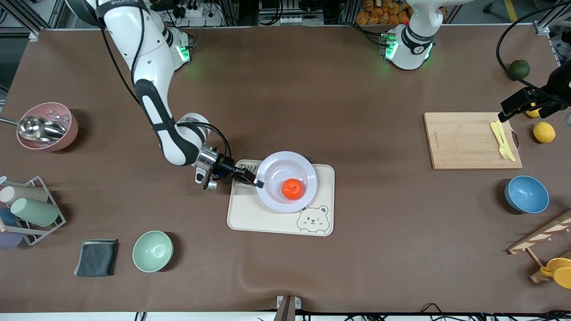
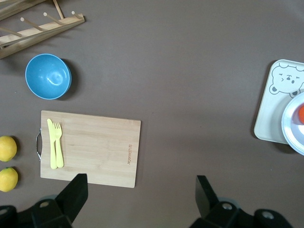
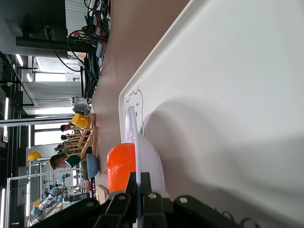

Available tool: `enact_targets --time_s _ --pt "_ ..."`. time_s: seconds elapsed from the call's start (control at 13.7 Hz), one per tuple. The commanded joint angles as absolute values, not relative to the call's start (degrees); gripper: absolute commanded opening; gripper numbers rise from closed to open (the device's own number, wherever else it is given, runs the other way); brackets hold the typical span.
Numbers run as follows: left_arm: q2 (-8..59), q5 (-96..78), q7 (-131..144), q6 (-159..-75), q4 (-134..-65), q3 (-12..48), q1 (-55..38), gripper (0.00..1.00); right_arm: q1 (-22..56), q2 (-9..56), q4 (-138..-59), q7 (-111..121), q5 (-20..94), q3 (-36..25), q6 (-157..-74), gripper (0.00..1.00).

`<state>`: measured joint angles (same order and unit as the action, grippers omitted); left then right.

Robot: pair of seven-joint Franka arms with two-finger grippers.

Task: Place orange and plate with both arms
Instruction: 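Lift and carry the plate over the bear tray with the right gripper, then lower the plate onto the tray and open the right gripper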

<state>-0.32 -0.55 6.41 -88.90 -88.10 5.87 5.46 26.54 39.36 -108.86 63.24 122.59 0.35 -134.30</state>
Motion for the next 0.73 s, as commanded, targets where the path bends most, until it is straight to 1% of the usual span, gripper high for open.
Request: enact_targets --time_s 0.0,0.07,0.15,0.22,0.29,0.66 --pt "-1.1 -0.8 5.4 -88.0 -87.9 6.3 5.8 1.00 25.2 41.5 -106.5 68.2 124.5 1.1 -134.2 0.00" --pt "-1.1 -0.8 5.8 -88.0 -87.9 6.3 5.8 1.00 25.1 41.7 -106.4 68.3 124.5 1.1 -134.2 0.00" --pt "-1.0 -0.8 5.8 -88.0 -87.9 6.4 5.8 1.00 25.2 41.7 -106.3 68.1 124.5 1.1 -134.2 0.13" --pt "-1.0 -0.8 5.7 -88.0 -87.9 6.4 5.8 1.00 25.1 41.7 -106.0 67.8 124.5 1.1 -134.3 0.33" --pt "-1.0 -0.9 5.7 -88.0 -87.9 6.4 5.7 1.00 25.0 41.7 -105.9 67.8 124.4 1.1 -134.3 0.42" --pt "-1.0 -0.8 5.7 -87.9 -88.1 6.5 5.4 1.00 25.0 41.6 -106.0 67.2 122.5 1.0 -134.9 0.44"
